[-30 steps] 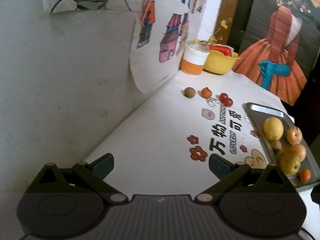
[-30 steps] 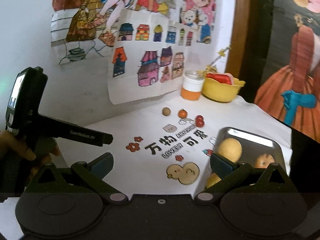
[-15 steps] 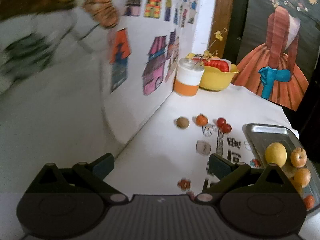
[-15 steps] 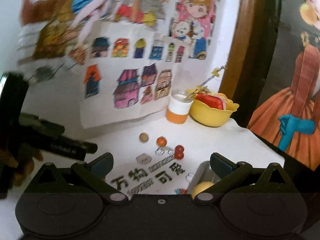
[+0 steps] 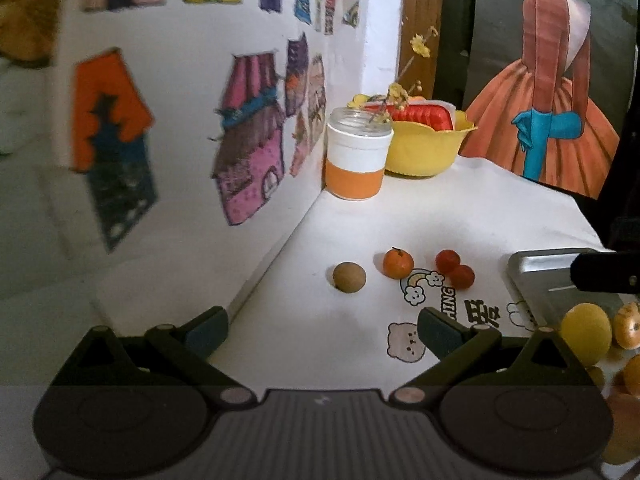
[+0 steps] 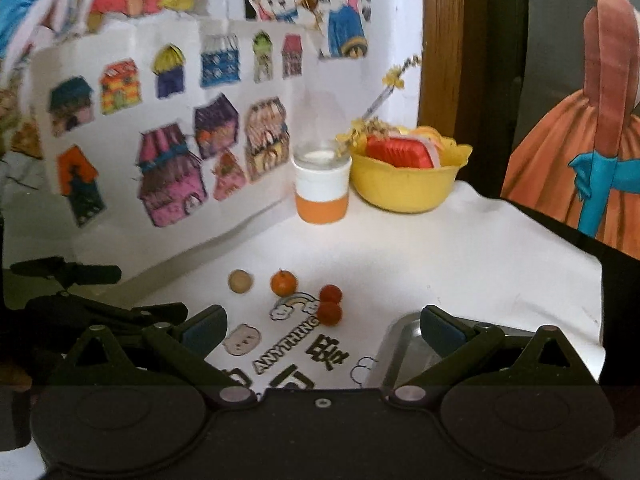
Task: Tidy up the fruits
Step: 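Withdraw both tools from the tray and reach toward the remaining small fruits, then grasp a small brown round fruit with the left tool while the right tool grasps a cherry tomato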
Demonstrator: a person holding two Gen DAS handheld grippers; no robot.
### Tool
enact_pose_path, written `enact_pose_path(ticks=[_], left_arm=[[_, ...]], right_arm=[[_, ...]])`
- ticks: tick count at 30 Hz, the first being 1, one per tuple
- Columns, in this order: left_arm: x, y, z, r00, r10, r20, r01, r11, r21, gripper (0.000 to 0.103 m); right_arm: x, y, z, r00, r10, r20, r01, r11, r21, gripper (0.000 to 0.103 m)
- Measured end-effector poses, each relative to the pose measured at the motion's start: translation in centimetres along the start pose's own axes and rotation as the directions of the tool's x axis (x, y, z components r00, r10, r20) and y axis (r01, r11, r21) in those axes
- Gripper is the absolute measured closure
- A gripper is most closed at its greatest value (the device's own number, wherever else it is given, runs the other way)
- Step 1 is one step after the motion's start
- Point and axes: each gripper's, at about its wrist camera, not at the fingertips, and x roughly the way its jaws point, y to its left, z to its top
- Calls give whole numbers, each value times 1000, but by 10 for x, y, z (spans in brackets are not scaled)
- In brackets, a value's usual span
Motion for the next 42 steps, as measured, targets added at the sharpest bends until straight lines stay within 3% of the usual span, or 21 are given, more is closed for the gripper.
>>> enact_pose_path(ticks=[7, 17, 23, 42], left_arm=[[27, -7, 0, 1000, -11, -6, 11, 999, 47, 1], [48, -11, 4, 1000, -14, 20, 12, 995, 98, 1], [56, -10, 5, 999, -28, 19, 26, 995, 97, 12], [74, -14, 7, 997, -72, 7, 70, 991, 113, 35]], right_arm=[[43, -14, -2, 998, 32, -58, -33, 999, -13, 2], [81, -22, 2, 993, 61, -100, -62, 998, -9, 24], [102, -20, 3, 986, 62, -153, -67, 997, -28, 45], [136, -14, 5, 967, 83, -243, -93, 995, -32, 61]])
